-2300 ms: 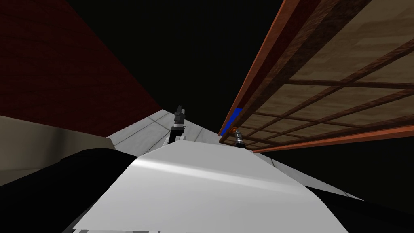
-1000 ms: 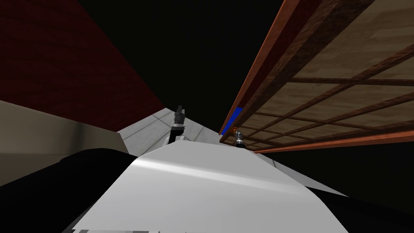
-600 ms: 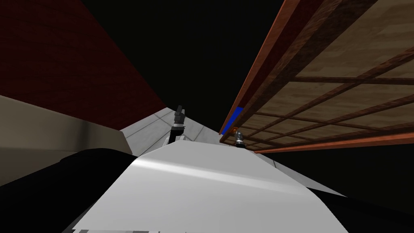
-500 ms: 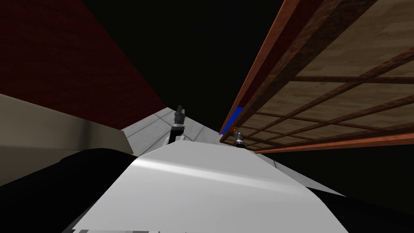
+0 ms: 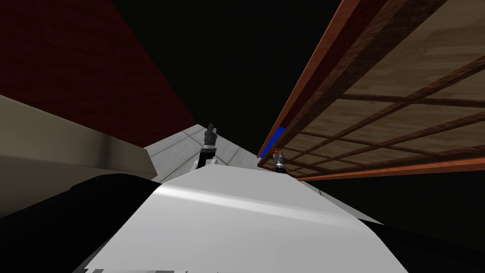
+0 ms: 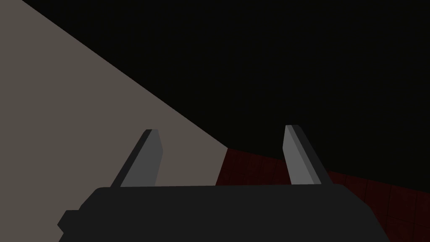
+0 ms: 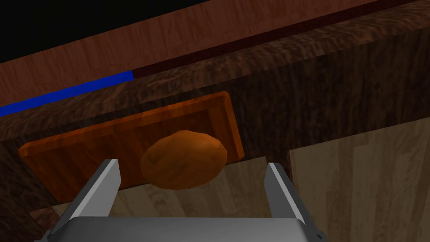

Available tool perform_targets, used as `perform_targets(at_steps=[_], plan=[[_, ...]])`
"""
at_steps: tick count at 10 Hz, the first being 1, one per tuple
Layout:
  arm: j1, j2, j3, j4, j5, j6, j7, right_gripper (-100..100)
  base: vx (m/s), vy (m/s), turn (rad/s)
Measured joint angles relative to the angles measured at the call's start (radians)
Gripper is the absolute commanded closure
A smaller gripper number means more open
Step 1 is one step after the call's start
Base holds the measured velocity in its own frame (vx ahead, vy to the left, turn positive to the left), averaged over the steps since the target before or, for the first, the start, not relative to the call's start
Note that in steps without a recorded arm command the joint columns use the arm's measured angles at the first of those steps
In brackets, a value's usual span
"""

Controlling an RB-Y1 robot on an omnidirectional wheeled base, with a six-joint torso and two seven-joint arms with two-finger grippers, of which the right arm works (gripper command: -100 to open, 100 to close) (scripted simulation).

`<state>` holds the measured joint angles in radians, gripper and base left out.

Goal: Pull the door open

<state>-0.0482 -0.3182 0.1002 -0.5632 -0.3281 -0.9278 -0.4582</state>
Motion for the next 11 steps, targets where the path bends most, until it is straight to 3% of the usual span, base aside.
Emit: perform_targets(at_steps=[11], plan=[[-0.006,0.029,0.037,-0.038,-0.105,0.021,-0.279,-100,-0.060,-0.014,0.037]])
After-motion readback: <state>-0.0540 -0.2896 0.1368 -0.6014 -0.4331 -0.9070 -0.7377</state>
